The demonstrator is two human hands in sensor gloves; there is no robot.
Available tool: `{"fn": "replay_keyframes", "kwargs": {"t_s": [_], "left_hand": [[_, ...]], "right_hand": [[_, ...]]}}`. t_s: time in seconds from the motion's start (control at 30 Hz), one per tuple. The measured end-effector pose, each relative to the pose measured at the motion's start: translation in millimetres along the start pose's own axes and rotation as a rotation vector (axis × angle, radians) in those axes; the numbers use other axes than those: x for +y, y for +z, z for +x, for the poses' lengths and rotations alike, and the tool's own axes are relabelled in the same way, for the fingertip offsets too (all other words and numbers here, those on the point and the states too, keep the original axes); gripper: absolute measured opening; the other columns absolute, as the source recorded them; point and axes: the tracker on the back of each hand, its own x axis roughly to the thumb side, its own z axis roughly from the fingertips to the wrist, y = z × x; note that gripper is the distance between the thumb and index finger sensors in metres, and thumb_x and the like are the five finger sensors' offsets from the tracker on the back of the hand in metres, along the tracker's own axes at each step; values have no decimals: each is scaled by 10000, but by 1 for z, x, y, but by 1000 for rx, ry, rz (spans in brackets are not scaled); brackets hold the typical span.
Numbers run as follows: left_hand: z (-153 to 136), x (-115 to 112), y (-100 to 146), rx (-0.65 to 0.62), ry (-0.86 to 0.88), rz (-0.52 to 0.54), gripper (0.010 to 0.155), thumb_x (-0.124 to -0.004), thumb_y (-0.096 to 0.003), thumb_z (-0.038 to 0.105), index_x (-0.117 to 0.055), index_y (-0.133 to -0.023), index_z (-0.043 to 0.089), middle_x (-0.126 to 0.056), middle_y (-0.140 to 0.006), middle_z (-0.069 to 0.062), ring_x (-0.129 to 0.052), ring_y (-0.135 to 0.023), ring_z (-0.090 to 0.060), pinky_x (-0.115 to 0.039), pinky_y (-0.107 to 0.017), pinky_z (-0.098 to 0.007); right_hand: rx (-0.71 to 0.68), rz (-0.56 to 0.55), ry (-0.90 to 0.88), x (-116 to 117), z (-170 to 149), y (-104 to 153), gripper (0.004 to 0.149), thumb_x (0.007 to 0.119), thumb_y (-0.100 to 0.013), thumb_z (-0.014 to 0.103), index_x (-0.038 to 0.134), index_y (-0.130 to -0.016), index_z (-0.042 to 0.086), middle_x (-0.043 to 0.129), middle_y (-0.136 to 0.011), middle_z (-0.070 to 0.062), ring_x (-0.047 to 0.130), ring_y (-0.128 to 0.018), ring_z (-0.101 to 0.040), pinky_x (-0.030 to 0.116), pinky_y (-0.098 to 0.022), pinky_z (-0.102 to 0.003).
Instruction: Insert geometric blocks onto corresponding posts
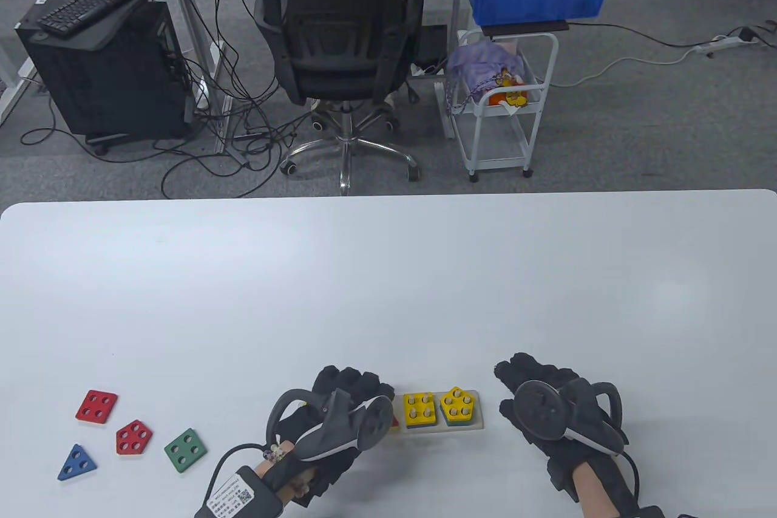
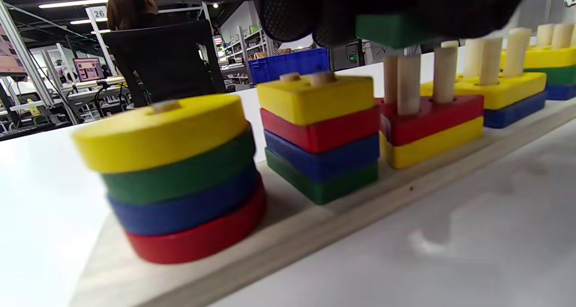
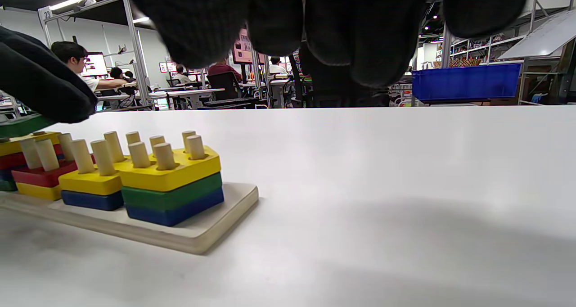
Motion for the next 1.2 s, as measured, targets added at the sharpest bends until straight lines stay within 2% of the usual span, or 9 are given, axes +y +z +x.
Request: {"fn": "replay_keyframes", "kwargs": {"t_s": [0.4, 0.47, 0.53, 0.6, 0.73, 0.87, 0.97, 1.1, 1.2], "left_hand": [[3, -8, -6, 5, 18, -20, 615, -804, -371, 510, -644, -965, 493, -641, -1122, 196, -659, -1067, -108, -533, -818, -481], [1, -7, -4, 5, 34, -27, 674, -798, -364, 535, -575, -999, 505, -552, -1171, 180, -616, -1099, -128, -525, -821, -487], [-7, -3, -1, 23, 71, -10, 656, -789, -368, 531, -590, -993, 501, -551, -1170, 177, -623, -1094, -123, -531, -819, -482], [-22, 3, 6, 61, 125, 13, 637, -781, -372, 527, -608, -984, 496, -570, -1162, 177, -643, -1083, -118, -543, -815, -472], [-75, 4, 31, 173, 278, 12, 620, -803, -373, 509, -646, -972, 482, -630, -1141, 168, -716, -1044, -121, -579, -797, -470], [-137, -5, 58, 327, 318, -86, 629, -817, -365, 509, -664, -974, 468, -675, -1128, 151, -763, -1018, -136, -601, -781, -476], [-189, -15, 81, 532, 294, -169, 617, -833, -366, 499, -697, -965, 448, -721, -1106, 129, -844, -948, -133, -644, -754, -458], [-216, -25, 93, 682, 243, -343, 663, -869, -350, 509, -681, -981, 436, -717, -1113, 119, -841, -954, -141, -644, -755, -459], [-215, -34, 91, 710, 201, -469, 700, -894, -332, 517, -667, -989, 437, -718, -1111, 125, -831, -967, -144, -636, -760, -462]], "right_hand": [[-6, 9, 3, 0, 2, 0, 574, 782, -439, 398, 675, -956, 173, 689, -1007, -200, 830, -827, -417, 650, -585, -680], [-9, 0, 2, 0, 2, 0, 576, 783, -438, 398, 675, -956, 173, 690, -1007, -198, 832, -826, -418, 651, -584, -680], [-8, 1, 1, 0, 2, 0, 574, 783, -439, 398, 675, -956, 173, 690, -1007, -199, 830, -828, -417, 652, -584, -679], [-4, 2, 1, 0, 2, 0, 575, 782, -440, 399, 674, -957, 172, 689, -1008, -199, 830, -826, -420, 651, -585, -679], [-3, -9, -8, -1, 2, 0, 574, 782, -439, 398, 675, -956, 173, 692, -1005, -198, 833, -826, -415, 652, -585, -678], [-7, -20, -12, -1, 2, 0, 570, 782, -438, 399, 681, -951, 172, 700, -1001, -194, 840, -819, -411, 658, -583, -673], [-6, -18, -4, -1, 2, 0, 571, 782, -438, 399, 681, -952, 172, 700, -1001, -195, 840, -818, -411, 657, -583, -675], [-7, -12, -1, -1, 2, 0, 568, 782, -440, 397, 681, -952, 171, 701, -1000, -194, 841, -818, -412, 657, -582, -675], [-7, 1, 3, 1, 2, 0, 571, 782, -438, 399, 682, -952, 172, 702, -1001, -194, 840, -818, -412, 657, -583, -674]]}}
